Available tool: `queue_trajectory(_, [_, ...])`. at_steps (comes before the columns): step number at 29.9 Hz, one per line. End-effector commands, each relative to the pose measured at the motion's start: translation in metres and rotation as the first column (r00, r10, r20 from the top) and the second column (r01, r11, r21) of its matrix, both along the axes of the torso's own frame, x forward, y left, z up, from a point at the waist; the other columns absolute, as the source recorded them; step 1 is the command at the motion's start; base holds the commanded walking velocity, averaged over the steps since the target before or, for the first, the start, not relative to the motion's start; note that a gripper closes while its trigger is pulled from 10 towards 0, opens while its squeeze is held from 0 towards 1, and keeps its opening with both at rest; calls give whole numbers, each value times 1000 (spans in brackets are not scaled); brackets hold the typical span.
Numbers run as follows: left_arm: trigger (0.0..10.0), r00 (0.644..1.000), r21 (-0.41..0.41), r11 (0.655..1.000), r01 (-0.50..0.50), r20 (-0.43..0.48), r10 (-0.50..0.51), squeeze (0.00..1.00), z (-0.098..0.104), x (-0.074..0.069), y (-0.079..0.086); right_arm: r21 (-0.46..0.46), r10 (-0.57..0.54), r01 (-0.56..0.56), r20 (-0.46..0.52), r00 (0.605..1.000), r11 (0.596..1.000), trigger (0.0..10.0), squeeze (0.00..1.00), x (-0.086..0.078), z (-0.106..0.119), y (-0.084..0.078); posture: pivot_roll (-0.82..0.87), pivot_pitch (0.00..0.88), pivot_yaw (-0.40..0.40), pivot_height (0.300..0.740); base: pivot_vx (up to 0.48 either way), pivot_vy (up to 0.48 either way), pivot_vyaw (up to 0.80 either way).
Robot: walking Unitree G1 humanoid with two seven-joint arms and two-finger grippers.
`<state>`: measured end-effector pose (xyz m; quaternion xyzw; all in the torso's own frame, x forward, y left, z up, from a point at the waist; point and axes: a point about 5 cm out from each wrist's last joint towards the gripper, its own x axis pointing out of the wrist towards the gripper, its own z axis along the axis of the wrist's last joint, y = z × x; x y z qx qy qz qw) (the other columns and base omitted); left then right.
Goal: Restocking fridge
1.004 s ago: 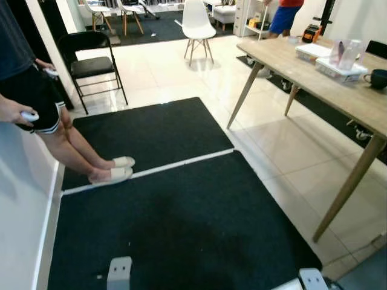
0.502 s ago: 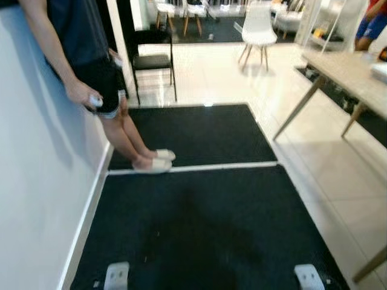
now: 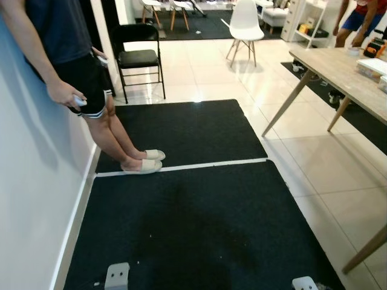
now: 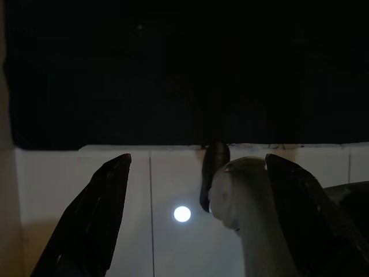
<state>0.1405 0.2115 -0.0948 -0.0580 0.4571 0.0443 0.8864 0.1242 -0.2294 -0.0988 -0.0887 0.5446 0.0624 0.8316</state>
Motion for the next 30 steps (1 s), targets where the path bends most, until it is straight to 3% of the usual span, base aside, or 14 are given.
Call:
queue_trajectory(1, [10000,1000,8,1000,1,-14,0,0,-1,-2,2,-2,32,-32,-2,999,999,10000,0,1,0,3,-85,0,-36,740,442,0,0])
queue_trajectory(12, [10000,1000,19,1000,9,-27,-8,0,-2,-6,5,-17,110,-110,-22,994,994,10000,0,-1,-2,8,-74,0,-36,740,477,0,0])
queue_trajectory(24, [10000,999,7,1000,15,-32,-14,0,-3,-8,0,-10,111,-112,-50,993,994,10000,0,-6,-4,9,-84,0,-33,740,480,0,0])
queue_trajectory(30, [10000,999,2,1000,17,-31,-17,0,-3,-7,-2,-17,117,-118,-76,990,993,10000,0,-11,-5,6,-86,0,-35,740,480,0,-757])
